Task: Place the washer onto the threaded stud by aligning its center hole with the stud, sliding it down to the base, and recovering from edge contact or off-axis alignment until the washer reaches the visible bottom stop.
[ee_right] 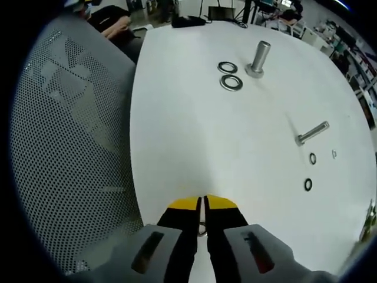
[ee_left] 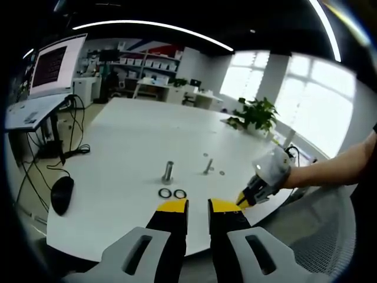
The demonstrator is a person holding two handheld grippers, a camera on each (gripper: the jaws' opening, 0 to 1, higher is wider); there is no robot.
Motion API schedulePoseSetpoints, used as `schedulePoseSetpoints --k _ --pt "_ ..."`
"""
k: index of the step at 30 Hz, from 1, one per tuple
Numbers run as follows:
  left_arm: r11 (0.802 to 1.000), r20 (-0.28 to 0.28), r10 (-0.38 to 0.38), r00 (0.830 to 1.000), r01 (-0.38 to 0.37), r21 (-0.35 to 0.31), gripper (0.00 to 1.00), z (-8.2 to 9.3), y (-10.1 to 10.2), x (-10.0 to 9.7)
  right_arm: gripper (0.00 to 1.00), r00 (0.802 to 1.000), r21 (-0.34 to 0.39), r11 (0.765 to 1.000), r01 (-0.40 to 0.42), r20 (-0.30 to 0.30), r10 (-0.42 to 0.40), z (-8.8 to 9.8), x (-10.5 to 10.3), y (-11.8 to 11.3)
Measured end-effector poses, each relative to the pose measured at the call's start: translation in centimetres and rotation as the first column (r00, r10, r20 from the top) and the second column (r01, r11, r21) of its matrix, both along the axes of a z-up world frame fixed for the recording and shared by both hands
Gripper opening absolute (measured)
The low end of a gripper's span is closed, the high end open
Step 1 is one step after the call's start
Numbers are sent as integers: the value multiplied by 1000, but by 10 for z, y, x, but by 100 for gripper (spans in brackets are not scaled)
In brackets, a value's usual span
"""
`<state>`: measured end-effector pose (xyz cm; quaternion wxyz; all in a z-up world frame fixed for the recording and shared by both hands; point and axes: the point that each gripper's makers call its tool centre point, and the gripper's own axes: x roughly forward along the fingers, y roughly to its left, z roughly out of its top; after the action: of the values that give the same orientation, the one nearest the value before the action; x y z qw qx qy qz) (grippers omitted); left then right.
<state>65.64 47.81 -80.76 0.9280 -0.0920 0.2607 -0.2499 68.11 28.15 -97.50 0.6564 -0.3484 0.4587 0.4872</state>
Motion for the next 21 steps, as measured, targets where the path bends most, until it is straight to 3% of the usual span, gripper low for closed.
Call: schedulePoseSetpoints --k 6,21 --pt "1000 -1 -1 1000 1 1 11 0 0 0 15 1000 -19 999 26 -12 -26 2 0 -3" --pt "1000 0 -2 1000 2 -2 11 0 1 0 23 995 -13 998 66 -70 -67 8 -13 -11"
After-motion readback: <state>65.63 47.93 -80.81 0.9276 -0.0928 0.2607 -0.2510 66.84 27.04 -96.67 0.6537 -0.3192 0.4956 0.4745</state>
